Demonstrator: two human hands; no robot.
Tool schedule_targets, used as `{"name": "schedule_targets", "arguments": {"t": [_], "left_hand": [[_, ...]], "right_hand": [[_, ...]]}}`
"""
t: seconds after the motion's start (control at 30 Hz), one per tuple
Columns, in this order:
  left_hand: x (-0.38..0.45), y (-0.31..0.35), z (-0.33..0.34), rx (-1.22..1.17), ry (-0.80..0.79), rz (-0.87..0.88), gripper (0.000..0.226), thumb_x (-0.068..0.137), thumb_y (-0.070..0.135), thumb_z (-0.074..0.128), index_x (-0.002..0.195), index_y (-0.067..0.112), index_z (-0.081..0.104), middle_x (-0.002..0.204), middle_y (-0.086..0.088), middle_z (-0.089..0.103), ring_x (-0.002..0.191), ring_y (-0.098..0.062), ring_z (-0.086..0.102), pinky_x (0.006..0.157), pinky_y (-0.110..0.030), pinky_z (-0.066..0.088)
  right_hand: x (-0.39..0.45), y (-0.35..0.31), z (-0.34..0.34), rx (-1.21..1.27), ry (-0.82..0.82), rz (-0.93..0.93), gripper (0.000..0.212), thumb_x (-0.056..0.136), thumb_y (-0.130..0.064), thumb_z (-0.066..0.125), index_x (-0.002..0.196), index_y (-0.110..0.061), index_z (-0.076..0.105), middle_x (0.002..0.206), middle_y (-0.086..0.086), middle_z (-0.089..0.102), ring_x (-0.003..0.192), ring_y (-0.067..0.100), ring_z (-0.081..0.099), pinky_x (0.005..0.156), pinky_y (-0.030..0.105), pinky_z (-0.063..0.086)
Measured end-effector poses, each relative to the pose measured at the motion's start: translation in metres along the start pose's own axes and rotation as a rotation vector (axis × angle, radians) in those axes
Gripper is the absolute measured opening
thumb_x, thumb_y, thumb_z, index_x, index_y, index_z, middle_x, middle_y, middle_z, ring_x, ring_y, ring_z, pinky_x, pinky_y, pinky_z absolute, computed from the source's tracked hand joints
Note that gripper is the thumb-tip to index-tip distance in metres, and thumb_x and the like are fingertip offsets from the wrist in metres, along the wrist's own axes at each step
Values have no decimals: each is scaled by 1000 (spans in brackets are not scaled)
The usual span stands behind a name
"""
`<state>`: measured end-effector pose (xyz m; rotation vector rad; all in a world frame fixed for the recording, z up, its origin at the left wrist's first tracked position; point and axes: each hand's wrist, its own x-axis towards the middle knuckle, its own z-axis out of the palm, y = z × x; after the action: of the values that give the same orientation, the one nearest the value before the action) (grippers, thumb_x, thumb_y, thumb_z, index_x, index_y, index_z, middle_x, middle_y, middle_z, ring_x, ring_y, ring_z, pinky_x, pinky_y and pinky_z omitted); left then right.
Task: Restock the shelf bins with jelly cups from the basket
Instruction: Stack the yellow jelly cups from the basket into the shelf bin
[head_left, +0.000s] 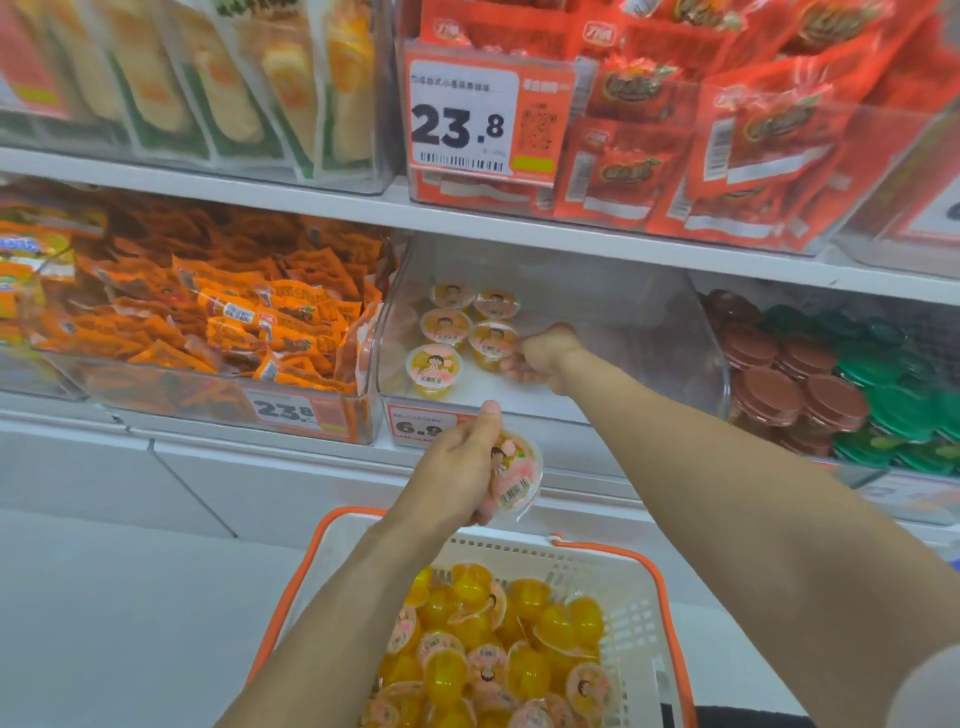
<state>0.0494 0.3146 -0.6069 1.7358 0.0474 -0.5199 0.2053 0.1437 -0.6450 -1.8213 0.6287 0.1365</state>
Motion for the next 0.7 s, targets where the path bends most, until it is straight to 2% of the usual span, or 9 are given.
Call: {"name": "schedule_targets", "arguments": {"t": [0.1, 0.23, 0.33, 0.4, 0.47, 0.5, 0.57, 0.63, 0.7], "left_hand": [[-1, 1, 1, -51, 38, -32, 41, 100, 58, 37, 84, 27, 58, 75, 3, 61, 64, -17, 57, 58, -27, 47], [-4, 4, 0, -75, 69, -43, 36, 101, 55, 38, 80, 31, 56, 82, 5, 63, 71, -19, 61, 60, -28, 49], [-3, 4, -2, -87, 64, -56, 38, 101, 54, 41, 83, 27, 60, 67, -1, 59, 53, -18, 54, 41, -17, 37], [-1, 4, -4, -99, 68, -66, 42, 100, 54, 43, 84, 20, 63, 54, -1, 53, 43, -16, 48, 36, -13, 29], [-1, 3, -7, -112, 58, -78, 49, 99, 56, 46, 77, 14, 60, 46, 0, 49, 37, -14, 44, 35, -13, 27], [-1, 4, -8, -119, 49, -86, 51, 97, 57, 48, 72, 13, 58, 45, 0, 47, 36, -13, 42, 35, -14, 27], [-1, 5, -9, -111, 46, -103, 53, 92, 61, 54, 71, 13, 62, 47, 1, 50, 39, -14, 43, 40, -15, 30], [-2, 7, -10, -72, 64, -111, 52, 85, 64, 61, 80, 13, 72, 58, -1, 58, 52, -18, 50, 51, -22, 37], [-1, 6, -10, -22, 63, -107, 48, 82, 62, 65, 76, 14, 71, 60, 0, 60, 58, -19, 51, 56, -26, 39]], "right_hand": [[0, 2, 3, 45, 37, 4, 8, 95, -3, 61, 89, 1, 62, 66, 13, 63, 42, 12, 58, 38, 22, 49], [1, 2, 7, 99, 59, -14, 15, 95, -6, 62, 102, 7, 64, 68, 13, 64, 49, 16, 59, 40, 24, 52], [-1, 2, 6, 69, 46, -2, 21, 98, -14, 60, 106, 5, 64, 71, 12, 65, 51, 18, 60, 47, 28, 57], [-5, 0, -1, -165, 85, -48, 27, 99, -25, 56, 103, 1, 62, 76, 12, 68, 55, 23, 62, 56, 34, 58], [-16, -4, -10, -421, 175, -209, 28, 95, -29, 55, 100, -3, 65, 84, 11, 69, 67, 25, 62, 61, 29, 48], [-27, -7, -14, -425, 185, -305, 24, 94, -28, 58, 98, -6, 66, 83, 6, 67, 70, 23, 60, 63, 27, 44], [-64, -11, -22, -264, 60, -431, 15, 91, -24, 66, 90, -10, 68, 71, -2, 63, 62, 14, 56, 62, 29, 44], [-105, -11, -35, -153, -250, -444, 13, 90, -22, 72, 89, -9, 68, 63, 1, 60, 52, 11, 51, 55, 27, 43], [-134, -7, -50, -198, -597, -391, 23, 89, -28, 74, 96, -7, 68, 69, 11, 58, 55, 14, 50, 54, 24, 43]]}}
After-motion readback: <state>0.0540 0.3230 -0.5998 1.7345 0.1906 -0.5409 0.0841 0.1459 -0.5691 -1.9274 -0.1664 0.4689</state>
